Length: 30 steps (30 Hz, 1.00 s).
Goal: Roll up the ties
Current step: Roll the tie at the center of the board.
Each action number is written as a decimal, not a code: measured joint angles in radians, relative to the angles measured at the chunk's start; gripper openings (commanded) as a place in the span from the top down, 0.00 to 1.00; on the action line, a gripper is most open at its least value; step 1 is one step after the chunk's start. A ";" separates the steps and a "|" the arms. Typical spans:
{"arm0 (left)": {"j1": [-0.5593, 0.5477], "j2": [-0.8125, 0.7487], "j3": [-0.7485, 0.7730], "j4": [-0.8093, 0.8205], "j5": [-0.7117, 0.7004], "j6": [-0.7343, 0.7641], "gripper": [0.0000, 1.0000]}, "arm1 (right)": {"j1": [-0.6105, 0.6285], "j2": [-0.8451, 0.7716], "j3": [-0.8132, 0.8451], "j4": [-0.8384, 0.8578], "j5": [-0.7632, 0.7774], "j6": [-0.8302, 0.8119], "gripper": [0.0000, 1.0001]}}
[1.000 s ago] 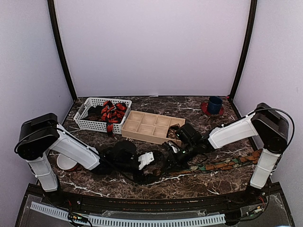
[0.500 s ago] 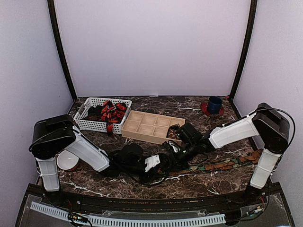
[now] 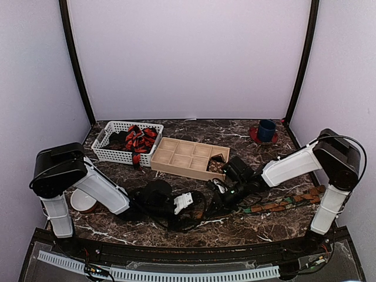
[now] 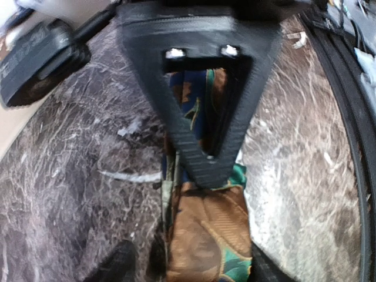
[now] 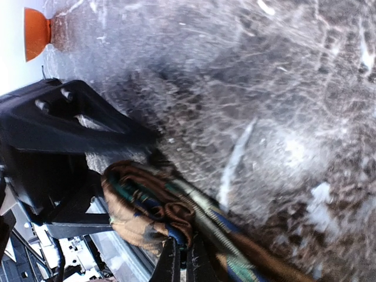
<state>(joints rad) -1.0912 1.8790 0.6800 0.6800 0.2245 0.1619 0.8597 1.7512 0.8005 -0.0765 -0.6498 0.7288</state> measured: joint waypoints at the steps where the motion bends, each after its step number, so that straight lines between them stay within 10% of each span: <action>1: 0.000 -0.004 0.000 -0.003 -0.005 -0.005 0.26 | 0.000 0.008 0.000 0.002 0.000 -0.003 1.00; 6: 0.001 -0.118 -0.037 -0.055 -0.047 -0.017 0.01 | 0.000 0.023 0.006 0.011 -0.005 -0.018 1.00; 13: 0.009 -0.396 -0.097 -0.052 -0.154 -0.127 0.01 | 0.000 0.025 0.007 0.012 -0.005 -0.031 1.00; 30: 0.024 -0.097 -0.161 0.080 0.041 -0.072 0.23 | 0.000 0.042 0.039 -0.025 -0.010 -0.081 1.00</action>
<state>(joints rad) -1.0676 1.7821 0.5194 0.7601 0.2657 0.0898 0.8593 1.7931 0.8394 -0.1017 -0.6594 0.6479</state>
